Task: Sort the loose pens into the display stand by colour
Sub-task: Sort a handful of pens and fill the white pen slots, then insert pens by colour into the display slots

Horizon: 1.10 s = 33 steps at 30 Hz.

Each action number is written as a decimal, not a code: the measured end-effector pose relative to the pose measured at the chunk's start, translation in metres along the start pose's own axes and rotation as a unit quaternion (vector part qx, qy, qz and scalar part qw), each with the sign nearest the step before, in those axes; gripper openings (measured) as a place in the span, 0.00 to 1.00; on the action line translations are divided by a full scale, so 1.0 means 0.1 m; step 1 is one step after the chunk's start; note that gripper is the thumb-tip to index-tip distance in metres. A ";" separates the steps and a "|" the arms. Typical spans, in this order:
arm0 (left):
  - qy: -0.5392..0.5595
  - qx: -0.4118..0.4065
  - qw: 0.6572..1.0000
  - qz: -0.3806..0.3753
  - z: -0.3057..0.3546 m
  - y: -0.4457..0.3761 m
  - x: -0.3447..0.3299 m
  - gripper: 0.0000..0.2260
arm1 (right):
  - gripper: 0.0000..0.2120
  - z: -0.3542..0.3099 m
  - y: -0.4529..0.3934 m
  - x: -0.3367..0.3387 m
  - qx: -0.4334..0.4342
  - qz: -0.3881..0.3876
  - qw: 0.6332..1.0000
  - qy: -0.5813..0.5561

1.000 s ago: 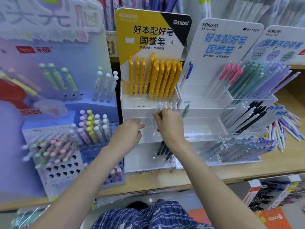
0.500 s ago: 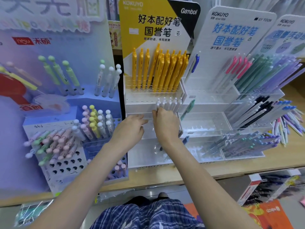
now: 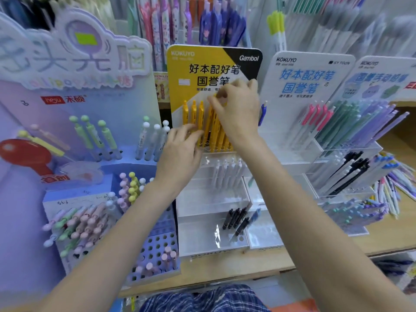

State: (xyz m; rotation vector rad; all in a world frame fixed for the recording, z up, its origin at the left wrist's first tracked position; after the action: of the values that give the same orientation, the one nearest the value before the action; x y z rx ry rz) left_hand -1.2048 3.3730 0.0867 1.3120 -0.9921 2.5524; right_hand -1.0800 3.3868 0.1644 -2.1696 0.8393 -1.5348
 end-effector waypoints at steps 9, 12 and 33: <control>-0.018 -0.007 1.000 0.015 -0.06 0.02 -0.09 0.16 | 0.09 -0.07 0.03 -0.09 -0.049 -0.017 0.998 0.048; -0.010 -0.016 1.000 0.018 -0.05 0.03 -0.08 0.15 | 0.10 -0.08 0.03 -0.11 -0.042 -0.033 0.997 0.057; 0.171 -0.178 0.963 -0.106 3.59 0.47 -2.33 0.13 | 0.08 4.99 2.27 1.72 -0.346 -0.163 0.923 -0.027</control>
State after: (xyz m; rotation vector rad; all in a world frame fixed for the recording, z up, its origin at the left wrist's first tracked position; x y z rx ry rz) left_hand -0.8295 3.1678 0.0355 0.7992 -1.1011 2.2040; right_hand -0.6321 3.0777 -0.0199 -2.9690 1.1826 -1.4503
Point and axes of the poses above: each hand's wrist, its own y-axis away from the middle knuckle, its own x-axis out of the back of the hand, z = x × y, the point moved 9 cm from there along -y, towards the middle knuckle, and after that the axes turned 1 degree about z, right-handed, at the moved point
